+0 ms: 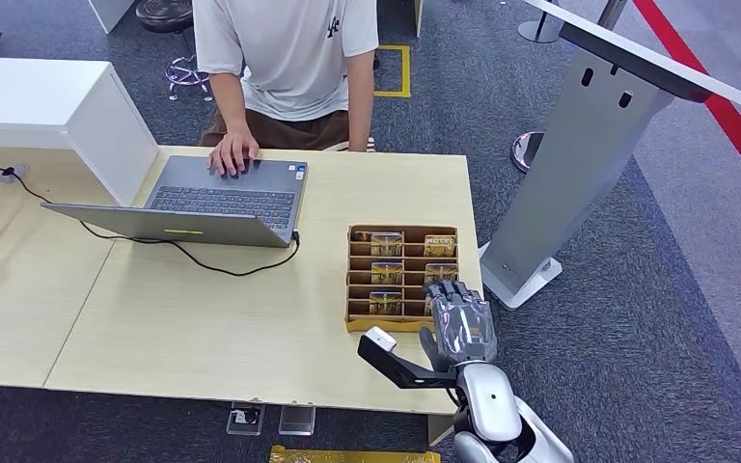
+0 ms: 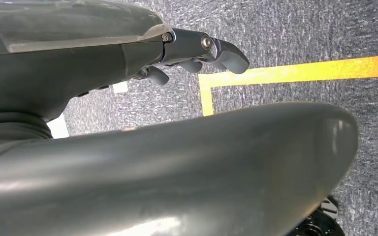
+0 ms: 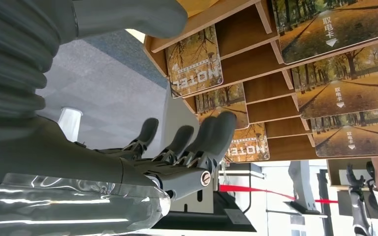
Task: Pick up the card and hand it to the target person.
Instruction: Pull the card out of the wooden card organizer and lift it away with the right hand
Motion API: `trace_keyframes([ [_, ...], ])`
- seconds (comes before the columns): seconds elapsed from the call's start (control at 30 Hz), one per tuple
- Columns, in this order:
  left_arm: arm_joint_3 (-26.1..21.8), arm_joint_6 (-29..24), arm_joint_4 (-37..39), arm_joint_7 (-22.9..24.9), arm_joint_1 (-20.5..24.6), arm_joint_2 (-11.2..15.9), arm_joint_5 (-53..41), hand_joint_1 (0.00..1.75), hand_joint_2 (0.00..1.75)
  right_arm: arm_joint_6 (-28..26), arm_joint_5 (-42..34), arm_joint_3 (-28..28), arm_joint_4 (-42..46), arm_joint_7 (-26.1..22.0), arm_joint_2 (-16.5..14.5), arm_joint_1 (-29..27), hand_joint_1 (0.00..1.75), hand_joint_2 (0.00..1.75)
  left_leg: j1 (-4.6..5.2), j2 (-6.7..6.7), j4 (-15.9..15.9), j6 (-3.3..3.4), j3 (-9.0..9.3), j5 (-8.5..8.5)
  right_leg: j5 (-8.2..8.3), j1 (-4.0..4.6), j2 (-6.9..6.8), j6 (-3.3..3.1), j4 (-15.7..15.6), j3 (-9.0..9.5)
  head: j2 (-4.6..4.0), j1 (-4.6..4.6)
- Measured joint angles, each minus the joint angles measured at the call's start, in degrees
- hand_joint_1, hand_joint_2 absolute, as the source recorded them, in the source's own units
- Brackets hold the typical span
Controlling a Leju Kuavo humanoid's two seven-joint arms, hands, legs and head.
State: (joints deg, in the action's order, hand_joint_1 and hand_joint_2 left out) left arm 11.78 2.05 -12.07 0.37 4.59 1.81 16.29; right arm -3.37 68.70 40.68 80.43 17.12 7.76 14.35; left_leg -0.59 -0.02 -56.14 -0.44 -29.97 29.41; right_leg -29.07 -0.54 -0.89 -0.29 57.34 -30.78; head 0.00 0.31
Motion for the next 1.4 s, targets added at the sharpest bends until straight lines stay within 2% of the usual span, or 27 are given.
trace_keyframes([
  [0.3, 0.1, 0.1, 0.0, 0.0, 0.0, 0.0, 0.7, 0.00, 0.00, -1.0, -0.8, -0.1, -0.7, -0.5, -0.4, 1.1, 0.46, 1.75, 0.00, 0.00, 0.0, 0.00, 0.00, 0.00, 0.00, 0.00, 0.00, 0.00, 0.0, 0.00, 0.00, -0.01],
  [0.57, 0.7, 0.3, 0.0, -0.1, 0.0, 0.0, 0.8, 0.00, 0.00, -1.4, -1.4, -0.9, -1.4, 0.0, -0.5, 2.5, 0.64, 1.75, 0.00, 0.00, 0.0, 0.00, 0.00, 0.00, 0.00, 0.00, 0.00, 0.00, 0.0, 0.00, 0.00, 0.00],
  [1.03, 1.6, 0.5, 0.0, 0.0, 0.0, 0.0, 0.8, 0.00, 0.00, -1.8, -2.4, -2.1, -4.8, 0.1, -0.9, 3.4, 0.71, 1.75, 0.00, 0.00, 0.0, 0.00, 0.00, 0.00, 0.00, 0.00, 0.00, 0.00, 0.0, 0.00, 0.00, -0.02],
  [1.2, 2.0, 0.6, 0.0, 0.0, 0.0, 0.0, 0.8, 0.00, 0.00, -1.8, -2.7, -2.3, -5.9, 0.2, -1.0, 3.4, 0.88, 1.75, 0.00, 0.00, 0.0, 0.00, 0.00, 0.00, 0.00, 0.00, 0.00, 0.00, 0.0, 0.00, 0.00, 0.01],
  [1.4, 2.2, 0.6, 0.0, 0.0, 0.0, 0.0, 1.0, 0.00, 0.00, -1.8, -3.2, -2.3, -6.9, 0.2, -1.2, 3.4, 0.85, 1.75, 0.00, 0.00, 0.0, 0.00, 0.00, 0.00, 0.00, 0.00, 0.00, 0.00, 0.0, -0.01, 0.00, -0.01],
])
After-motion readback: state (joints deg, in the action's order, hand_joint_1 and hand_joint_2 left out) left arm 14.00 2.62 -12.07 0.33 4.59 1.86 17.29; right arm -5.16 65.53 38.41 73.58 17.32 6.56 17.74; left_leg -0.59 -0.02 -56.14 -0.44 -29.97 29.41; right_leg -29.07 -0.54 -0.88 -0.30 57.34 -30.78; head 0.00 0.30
